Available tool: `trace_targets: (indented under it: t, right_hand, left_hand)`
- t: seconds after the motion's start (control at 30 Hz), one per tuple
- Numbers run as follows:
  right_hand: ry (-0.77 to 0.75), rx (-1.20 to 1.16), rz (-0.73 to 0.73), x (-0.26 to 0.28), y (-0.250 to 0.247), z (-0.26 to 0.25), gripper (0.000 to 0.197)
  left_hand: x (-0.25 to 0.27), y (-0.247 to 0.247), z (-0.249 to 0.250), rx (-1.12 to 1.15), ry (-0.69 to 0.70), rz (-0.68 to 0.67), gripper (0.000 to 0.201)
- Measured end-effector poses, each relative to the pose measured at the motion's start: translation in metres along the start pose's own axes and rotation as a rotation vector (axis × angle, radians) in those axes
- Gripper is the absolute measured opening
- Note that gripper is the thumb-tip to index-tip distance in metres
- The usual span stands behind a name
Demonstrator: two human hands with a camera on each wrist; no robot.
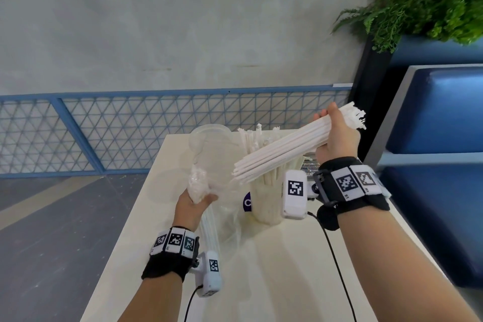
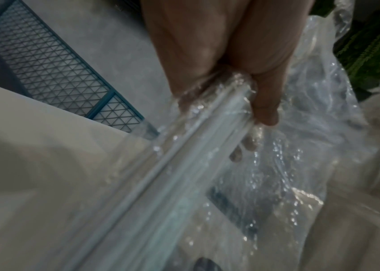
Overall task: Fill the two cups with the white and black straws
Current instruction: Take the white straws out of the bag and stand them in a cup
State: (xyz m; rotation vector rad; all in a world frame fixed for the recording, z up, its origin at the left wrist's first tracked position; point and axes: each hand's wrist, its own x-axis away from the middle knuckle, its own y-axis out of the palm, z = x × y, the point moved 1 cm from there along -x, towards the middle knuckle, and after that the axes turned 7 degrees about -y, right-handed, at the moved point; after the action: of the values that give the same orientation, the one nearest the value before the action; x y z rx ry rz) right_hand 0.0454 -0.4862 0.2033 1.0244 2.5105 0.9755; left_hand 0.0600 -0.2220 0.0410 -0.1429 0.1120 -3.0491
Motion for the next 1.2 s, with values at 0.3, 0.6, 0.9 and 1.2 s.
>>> trace_targets:
  t: [0.3,0.6,0.9,1.2]
  right_hand:
    - [-0.469,0.614,-0.161,0.004,0.018,-0.006,0.024]
    - [-0.386,1.01,-0.46,0.004,0.007,0.068,0.026]
    - [-0.357,0.976,-0.445,0.006,-0.001,0.08,0.037]
    - [-0.408,0.88,-0.516,0.011,-0.009,0.083,0.035]
  left_hand:
    - [-0.001,0.009,0.002,0.054,-0.023,-0.006,0.027]
    - [0.0,0.01,-0.004,0.066,0.005,-0.103,0.038]
    - [-0.002,0.01,-0.006,0.076,-0.004,-0.117,0.029]
    - [-0.002,0.011,-0.007,0.08,-0.032,-0.112,0.039]
